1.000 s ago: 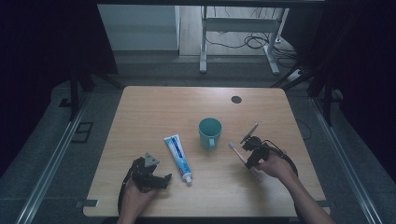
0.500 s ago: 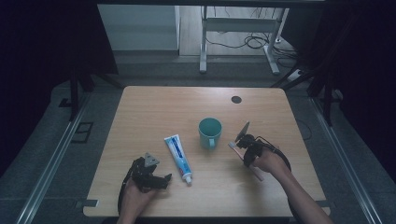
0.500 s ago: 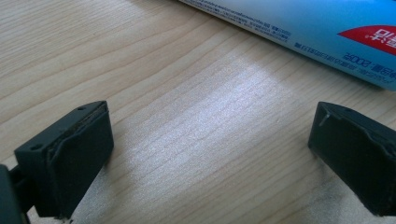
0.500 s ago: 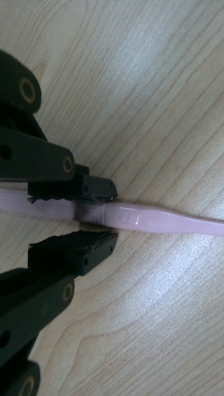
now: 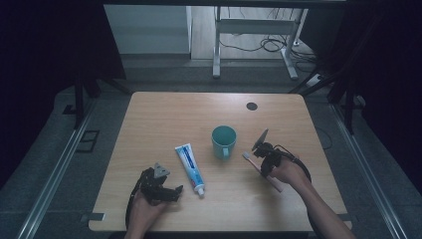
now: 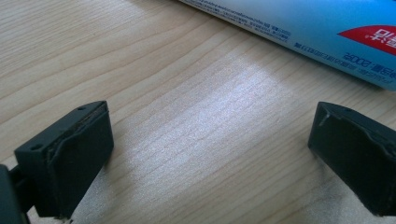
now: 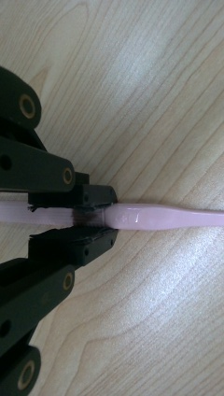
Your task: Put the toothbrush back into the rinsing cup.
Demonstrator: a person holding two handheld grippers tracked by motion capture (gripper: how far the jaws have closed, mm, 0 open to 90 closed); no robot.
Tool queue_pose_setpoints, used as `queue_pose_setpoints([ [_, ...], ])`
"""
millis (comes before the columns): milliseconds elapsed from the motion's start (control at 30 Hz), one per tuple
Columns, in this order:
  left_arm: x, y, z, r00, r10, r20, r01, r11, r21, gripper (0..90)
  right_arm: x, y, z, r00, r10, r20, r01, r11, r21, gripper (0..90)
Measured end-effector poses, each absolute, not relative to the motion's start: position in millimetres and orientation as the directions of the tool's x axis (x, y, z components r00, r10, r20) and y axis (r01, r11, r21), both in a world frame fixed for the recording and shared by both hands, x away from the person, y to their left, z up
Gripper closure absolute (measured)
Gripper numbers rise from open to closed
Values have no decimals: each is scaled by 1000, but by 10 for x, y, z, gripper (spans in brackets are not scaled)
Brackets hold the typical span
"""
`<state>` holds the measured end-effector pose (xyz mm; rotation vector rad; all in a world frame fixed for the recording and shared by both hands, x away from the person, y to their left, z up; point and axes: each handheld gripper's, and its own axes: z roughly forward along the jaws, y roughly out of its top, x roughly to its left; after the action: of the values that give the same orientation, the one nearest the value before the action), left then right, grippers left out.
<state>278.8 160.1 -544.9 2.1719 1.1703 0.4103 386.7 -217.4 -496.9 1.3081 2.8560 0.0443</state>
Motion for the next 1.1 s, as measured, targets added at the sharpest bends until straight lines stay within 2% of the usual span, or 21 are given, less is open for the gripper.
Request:
queue_pose_setpoints([
  [533,2788,1601,-5449,557,830,-23,634,-407,657,3,3781,-2284,-4819,-656,754,38,752,648,124,787],
  [1100,2788,1601,-5449,557,830,-23,634,-408,657,3,3671,-2430,-4586,-670,741,45,720,634,282,788],
])
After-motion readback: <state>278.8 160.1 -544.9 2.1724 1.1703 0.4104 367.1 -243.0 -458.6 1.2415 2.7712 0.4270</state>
